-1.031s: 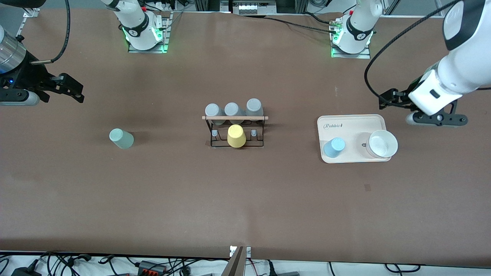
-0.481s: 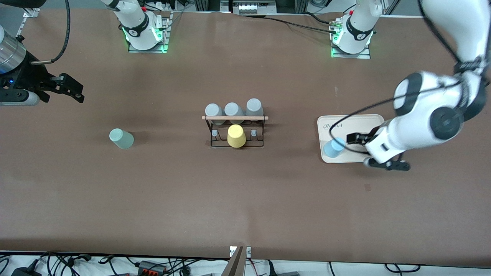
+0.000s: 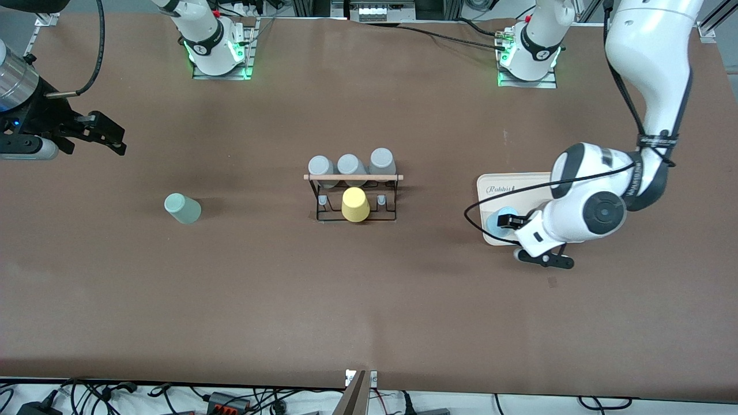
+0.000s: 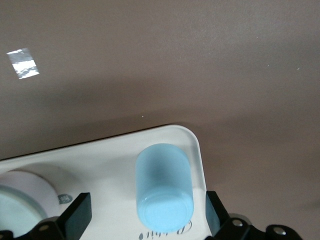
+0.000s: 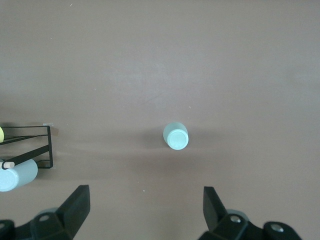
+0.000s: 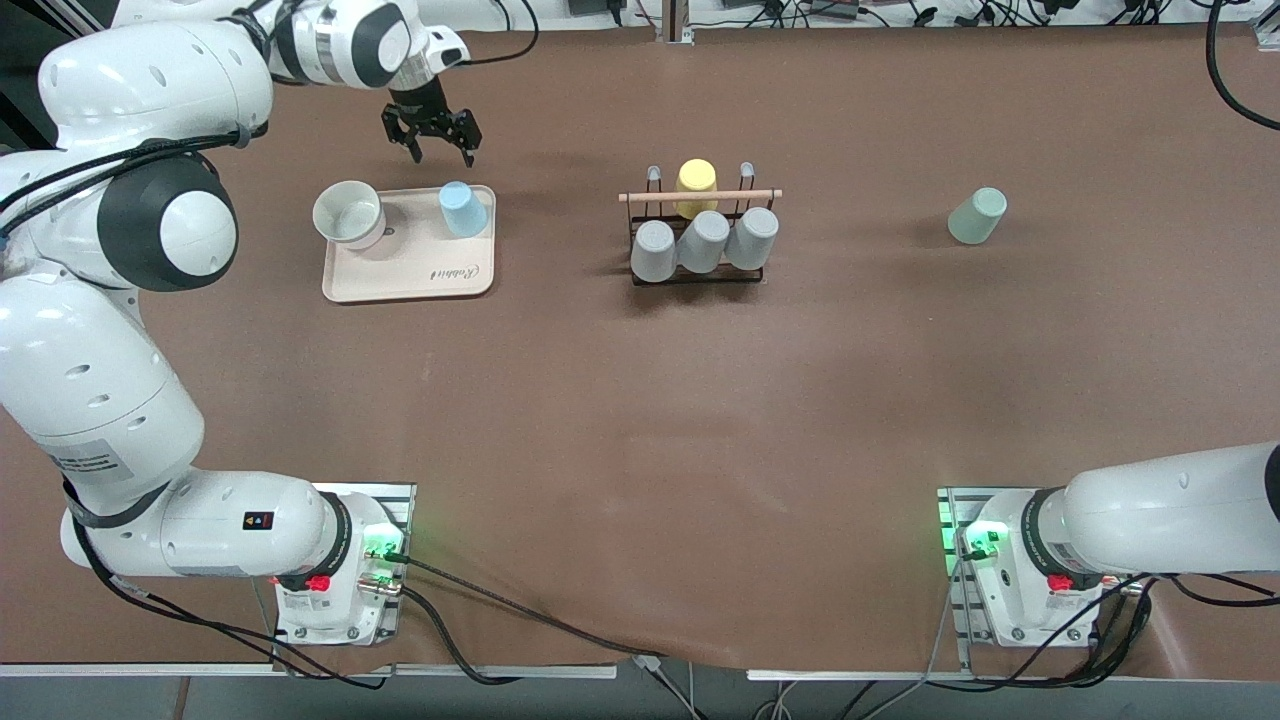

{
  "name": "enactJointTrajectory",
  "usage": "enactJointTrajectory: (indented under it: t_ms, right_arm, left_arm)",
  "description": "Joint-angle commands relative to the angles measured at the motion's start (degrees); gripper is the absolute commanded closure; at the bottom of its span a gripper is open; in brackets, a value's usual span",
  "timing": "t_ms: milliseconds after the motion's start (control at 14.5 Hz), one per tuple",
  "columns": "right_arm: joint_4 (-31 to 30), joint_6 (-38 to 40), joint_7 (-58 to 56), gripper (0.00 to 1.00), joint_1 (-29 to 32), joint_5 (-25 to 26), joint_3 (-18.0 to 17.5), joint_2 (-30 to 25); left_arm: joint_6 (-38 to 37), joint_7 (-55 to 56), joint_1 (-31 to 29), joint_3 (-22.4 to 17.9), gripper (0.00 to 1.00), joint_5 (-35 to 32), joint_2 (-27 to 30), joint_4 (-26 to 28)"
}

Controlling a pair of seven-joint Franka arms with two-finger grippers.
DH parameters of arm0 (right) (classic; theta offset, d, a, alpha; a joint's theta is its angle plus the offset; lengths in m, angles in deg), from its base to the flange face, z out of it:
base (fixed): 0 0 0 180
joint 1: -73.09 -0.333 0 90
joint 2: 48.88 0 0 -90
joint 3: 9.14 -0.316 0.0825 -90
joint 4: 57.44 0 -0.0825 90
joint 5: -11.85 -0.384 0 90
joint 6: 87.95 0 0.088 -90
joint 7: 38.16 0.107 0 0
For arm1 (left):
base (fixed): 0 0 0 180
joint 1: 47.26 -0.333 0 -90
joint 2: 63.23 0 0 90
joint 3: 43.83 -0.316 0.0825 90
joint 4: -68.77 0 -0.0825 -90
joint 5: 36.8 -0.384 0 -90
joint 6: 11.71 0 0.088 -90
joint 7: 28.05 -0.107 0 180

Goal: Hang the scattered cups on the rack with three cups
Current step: 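Lower the left gripper and grasp the light blue cup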

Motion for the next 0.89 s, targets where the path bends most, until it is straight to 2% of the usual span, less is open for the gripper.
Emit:
enactJointTrajectory:
  t_ms: [0,412,550,688,825]
  right_arm:
    - [0.43,0.03,0.91,0.0,0.22,-0.2,-0.24,0.1]
    - [0.43,0.03,0.91,0.0,0.22,-0.11,-0.24,-0.07]
    - [0.52,0.03,0.82,0.0,0.3,-0.2,-0.24,-0.07]
    - [0.52,0.03,0.91,0.0,0.22,-0.11,-0.24,-0.16]
    - [0.52,0.03,1.0,0.0,0.04,-0.03,-0.24,-0.16]
  left_arm:
    - [3.47,0.17,-0.23,0.04,0.0,-1.1,2.1,5.03]
    - [4.43,0.17,0.56,0.13,0.0,-1.1,2.36,8.2]
    - [4.44,0.7,0.57,0.04,0.33,-1.1,2.19,8.37]
    - [4.26,0.7,0.91,0.13,0.55,-1.1,2.28,8.29]
    - [3.56,-0.52,0.83,0.13,0.84,-1.19,2.71,7.33]
